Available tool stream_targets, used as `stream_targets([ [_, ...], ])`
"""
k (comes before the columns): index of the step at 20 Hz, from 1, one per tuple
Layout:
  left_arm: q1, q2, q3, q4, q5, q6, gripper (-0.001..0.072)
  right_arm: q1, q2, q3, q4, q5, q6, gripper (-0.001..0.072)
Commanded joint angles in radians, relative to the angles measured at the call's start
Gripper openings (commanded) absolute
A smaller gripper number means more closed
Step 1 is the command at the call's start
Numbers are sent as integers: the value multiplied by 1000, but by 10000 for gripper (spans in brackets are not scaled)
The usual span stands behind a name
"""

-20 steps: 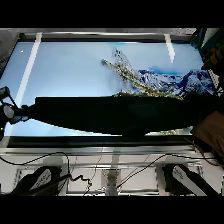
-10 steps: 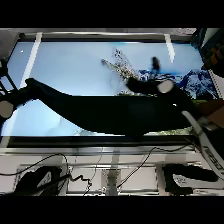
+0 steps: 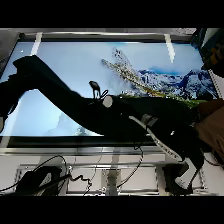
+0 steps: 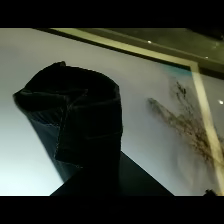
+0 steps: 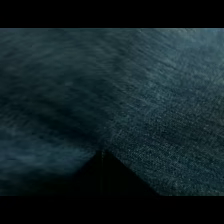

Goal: Fold the clothes and pants, and hang the long-sleeved shirts on hangers.

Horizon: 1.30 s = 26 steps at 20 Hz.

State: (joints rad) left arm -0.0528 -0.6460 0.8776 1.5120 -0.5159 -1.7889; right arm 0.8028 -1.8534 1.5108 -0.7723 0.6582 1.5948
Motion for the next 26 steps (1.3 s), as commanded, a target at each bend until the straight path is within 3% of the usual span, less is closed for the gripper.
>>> stream_targets([
  [1,-14,-35,-7,-154,26,0,24,57,-25,41,-66,38,10,71],
  [4,-111,-98,-7,-167,26,1,24,-32,9,50,-206,157,14,71],
  [7,-304,-167,-7,-167,26,2,24,-206,92,50,-308,243,32,71],
  [9,-460,-232,-7,-167,26,44,24,-342,165,50,-335,282,37,72],
  [17,-1016,-615,-7,-222,153,45,48,-777,422,50,-361,414,36,72],
  [18,-1061,-629,-7,-241,144,45,266,-805,439,50,-363,429,36,72],
  [19,-1091,-626,-6,-242,135,45,622,-828,453,50,-366,445,35,72],
  [20,-1109,-610,-6,-241,134,46,692,-846,464,50,-372,458,35,72],
  [23,-1066,-496,-5,-217,103,45,697,-869,470,50,-403,483,35,72],
  [26,-839,-336,-5,-125,-163,45,697,-869,470,50,-412,488,35,72],
])
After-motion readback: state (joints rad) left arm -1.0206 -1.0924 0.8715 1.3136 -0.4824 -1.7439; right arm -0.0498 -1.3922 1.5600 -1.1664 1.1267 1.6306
